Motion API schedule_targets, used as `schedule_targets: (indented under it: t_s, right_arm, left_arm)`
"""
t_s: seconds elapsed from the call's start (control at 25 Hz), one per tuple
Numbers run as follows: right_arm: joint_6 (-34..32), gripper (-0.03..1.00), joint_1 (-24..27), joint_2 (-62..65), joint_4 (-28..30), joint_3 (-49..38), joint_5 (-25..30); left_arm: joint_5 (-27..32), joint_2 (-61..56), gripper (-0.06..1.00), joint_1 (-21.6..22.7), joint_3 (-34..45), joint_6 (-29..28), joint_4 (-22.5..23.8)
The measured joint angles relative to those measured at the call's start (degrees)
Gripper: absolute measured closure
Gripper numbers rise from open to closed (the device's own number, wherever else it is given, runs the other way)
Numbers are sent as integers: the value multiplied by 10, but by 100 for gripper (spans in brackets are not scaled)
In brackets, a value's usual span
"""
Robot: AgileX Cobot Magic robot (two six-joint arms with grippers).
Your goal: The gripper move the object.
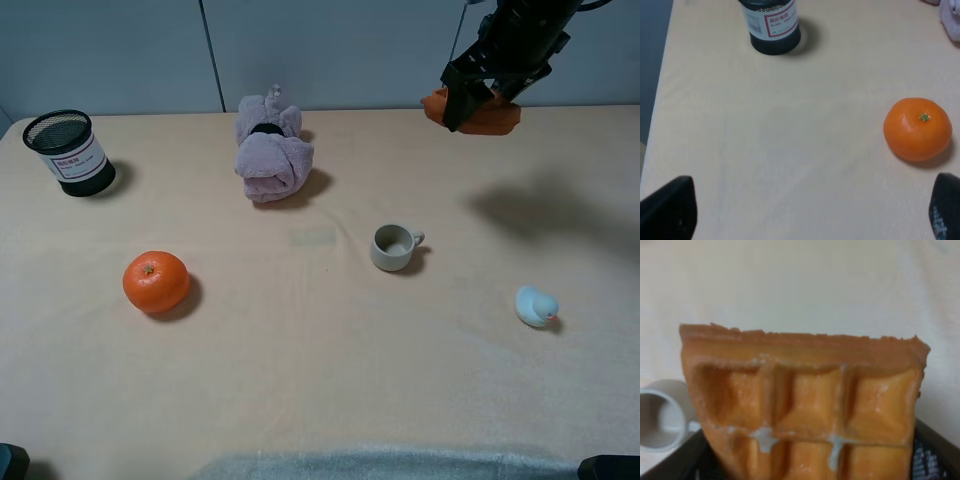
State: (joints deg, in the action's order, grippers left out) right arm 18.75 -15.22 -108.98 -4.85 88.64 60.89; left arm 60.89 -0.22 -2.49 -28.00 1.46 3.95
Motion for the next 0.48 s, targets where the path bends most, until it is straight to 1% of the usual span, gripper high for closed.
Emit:
schedule_targets:
  t_s: [0.48]
  right_arm:
    - [-31, 48, -103, 1, 2, 0, 10]
  left_arm:
    - [0, 0, 3, 0, 0, 0, 0]
